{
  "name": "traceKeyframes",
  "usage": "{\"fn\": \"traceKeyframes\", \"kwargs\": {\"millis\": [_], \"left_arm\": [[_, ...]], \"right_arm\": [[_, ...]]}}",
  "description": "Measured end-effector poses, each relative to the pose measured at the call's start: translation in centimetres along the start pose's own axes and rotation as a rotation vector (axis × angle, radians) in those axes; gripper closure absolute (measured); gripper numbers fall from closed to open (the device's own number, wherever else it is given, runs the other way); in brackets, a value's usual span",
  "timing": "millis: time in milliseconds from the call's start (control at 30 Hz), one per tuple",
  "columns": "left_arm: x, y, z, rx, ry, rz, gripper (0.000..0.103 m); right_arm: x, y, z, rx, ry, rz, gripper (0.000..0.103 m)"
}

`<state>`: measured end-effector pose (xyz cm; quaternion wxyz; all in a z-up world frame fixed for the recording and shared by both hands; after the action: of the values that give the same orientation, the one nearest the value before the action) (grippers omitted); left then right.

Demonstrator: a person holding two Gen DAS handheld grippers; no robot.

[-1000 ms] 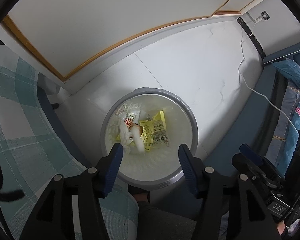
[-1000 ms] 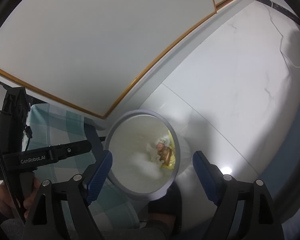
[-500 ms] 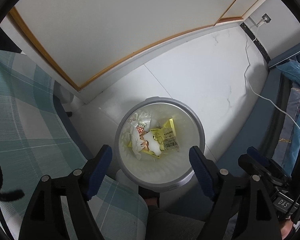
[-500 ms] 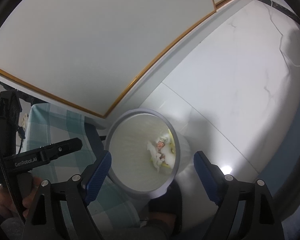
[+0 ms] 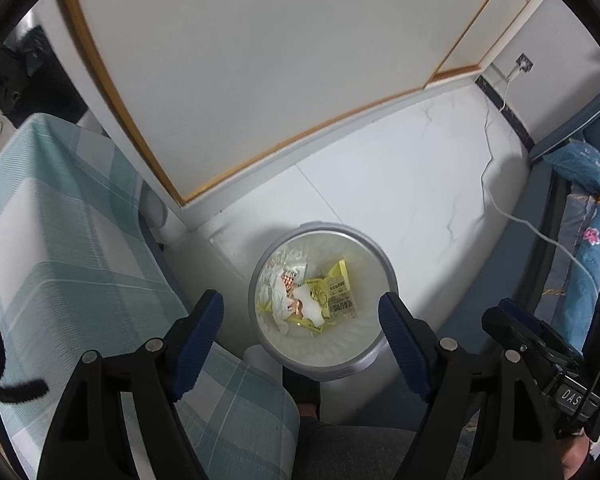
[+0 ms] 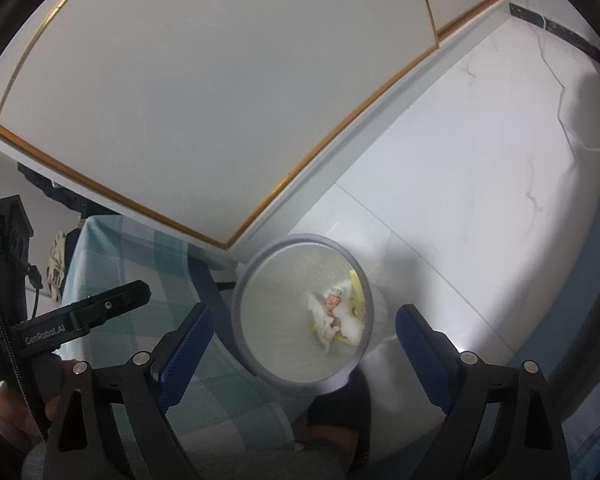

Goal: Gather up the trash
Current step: 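Move both open tools back over the table, then lower the right tool onto the white tissue and close its fingers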

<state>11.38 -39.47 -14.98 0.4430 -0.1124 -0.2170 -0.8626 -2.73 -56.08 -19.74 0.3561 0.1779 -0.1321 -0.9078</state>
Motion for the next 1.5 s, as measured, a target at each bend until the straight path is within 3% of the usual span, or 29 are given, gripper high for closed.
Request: {"fn": "traceKeyframes", "kwargs": {"millis": [233,633,933,1500], "left_arm": [[0.5,-0.6,3.9,0.096,0.016,-0.02,0.026],[-2.0,-2.9,12.9,0.323,0.062,0.046,0.026],[-7.0,-6.5,19.9,0.479,0.146,0.111,0.018],[-18.6,-15.1,27.3,0.615,0.258,0.358,0.018]], "right_arm": [[-1.5,0.6,3.3,0.069,0.0,0.021,0.008],[-7.5,0.3,10.3,0.224,0.022,0.151,0.007],[-15.5,-2.2,14.4,0.314,0.123,0.283,0.006],[-31.3,-9.8,15.5,0.332,0.288,0.56,0.005]]}}
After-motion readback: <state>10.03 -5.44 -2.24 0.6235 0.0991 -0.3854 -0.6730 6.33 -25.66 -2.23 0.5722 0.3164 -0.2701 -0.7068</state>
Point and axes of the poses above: each gripper's, at about its wrist camera, not at the fingertips, and z roughly against the way its jaws point, x to its right, y to its top, the point moved 2 cm from there along -z, roughly the way its jaws point, and after that the axes turned 14 degrees about -y, right-handed, at the moved point
